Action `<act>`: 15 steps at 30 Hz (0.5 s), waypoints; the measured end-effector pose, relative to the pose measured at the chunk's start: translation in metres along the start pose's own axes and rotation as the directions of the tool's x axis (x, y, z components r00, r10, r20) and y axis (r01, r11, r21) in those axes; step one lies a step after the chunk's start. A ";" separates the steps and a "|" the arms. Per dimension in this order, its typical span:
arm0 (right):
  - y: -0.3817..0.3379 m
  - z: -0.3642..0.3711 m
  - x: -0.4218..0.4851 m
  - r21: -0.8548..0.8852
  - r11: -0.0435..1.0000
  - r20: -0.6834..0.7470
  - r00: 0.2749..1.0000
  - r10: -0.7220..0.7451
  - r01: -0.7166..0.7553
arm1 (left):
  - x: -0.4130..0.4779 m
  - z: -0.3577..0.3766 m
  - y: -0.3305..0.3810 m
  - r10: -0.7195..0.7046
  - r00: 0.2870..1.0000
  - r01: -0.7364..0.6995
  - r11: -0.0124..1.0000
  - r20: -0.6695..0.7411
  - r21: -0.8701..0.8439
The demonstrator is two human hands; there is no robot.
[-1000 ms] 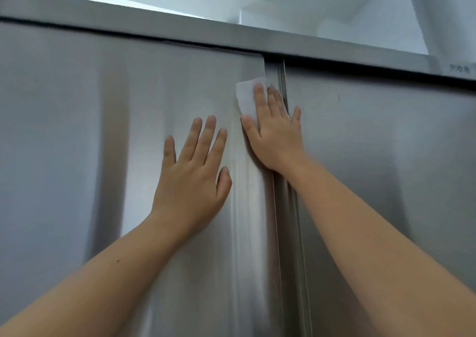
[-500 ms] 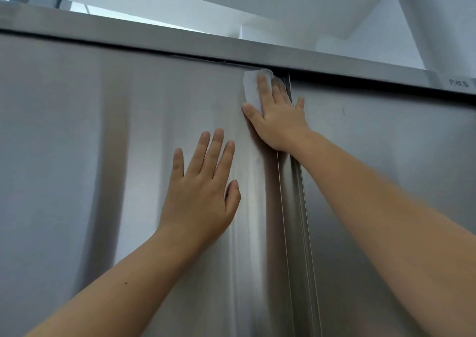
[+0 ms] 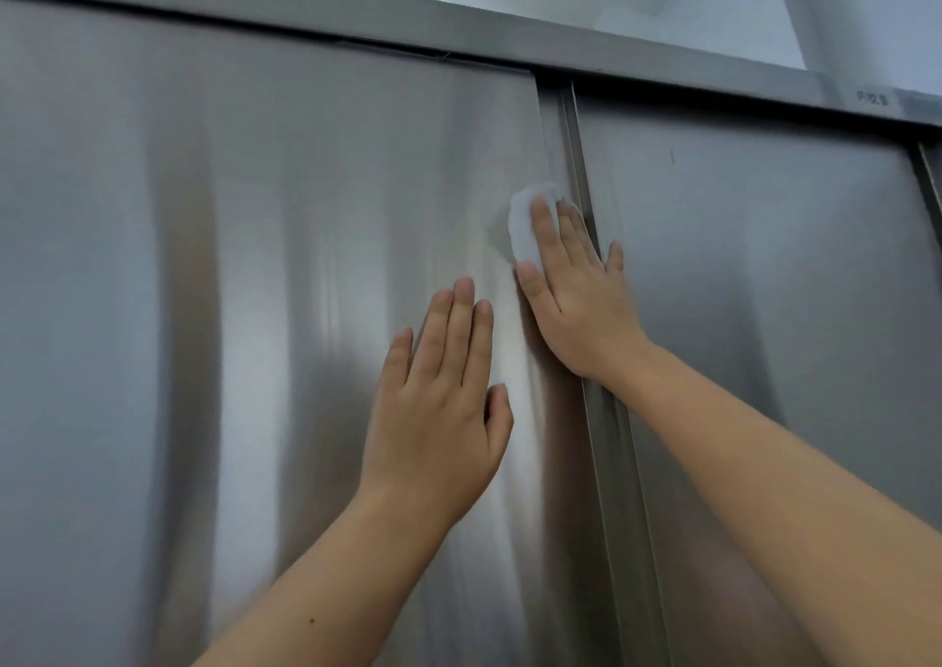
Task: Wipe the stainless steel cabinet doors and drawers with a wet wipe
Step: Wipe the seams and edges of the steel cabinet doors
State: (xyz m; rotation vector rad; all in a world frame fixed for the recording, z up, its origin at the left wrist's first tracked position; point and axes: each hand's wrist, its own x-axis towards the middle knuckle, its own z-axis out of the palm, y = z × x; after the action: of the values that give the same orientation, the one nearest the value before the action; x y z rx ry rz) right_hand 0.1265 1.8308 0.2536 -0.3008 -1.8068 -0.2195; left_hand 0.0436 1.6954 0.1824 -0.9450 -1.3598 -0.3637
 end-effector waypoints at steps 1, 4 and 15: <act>-0.001 0.002 -0.010 0.008 1.000 0.007 1.000 0.006 -0.007 | -0.006 0.001 0.002 0.007 1.000 -0.007 1.000 0.007 -0.004; -0.003 0.006 -0.035 0.036 0.999 0.026 0.999 0.025 -0.026 | -0.023 0.002 0.006 0.026 0.999 -0.026 1.000 0.026 -0.007; -0.008 0.023 -0.137 0.132 0.990 0.076 0.997 0.029 -0.039 | -0.073 -0.010 0.034 -0.062 0.989 0.067 0.997 0.137 -0.034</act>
State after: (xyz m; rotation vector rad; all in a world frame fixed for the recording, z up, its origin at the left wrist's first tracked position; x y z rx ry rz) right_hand 0.1357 1.8183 0.1153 -0.2474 -1.8786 -0.0633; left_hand 0.0584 1.6867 0.1028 -0.9734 -1.5152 -0.3815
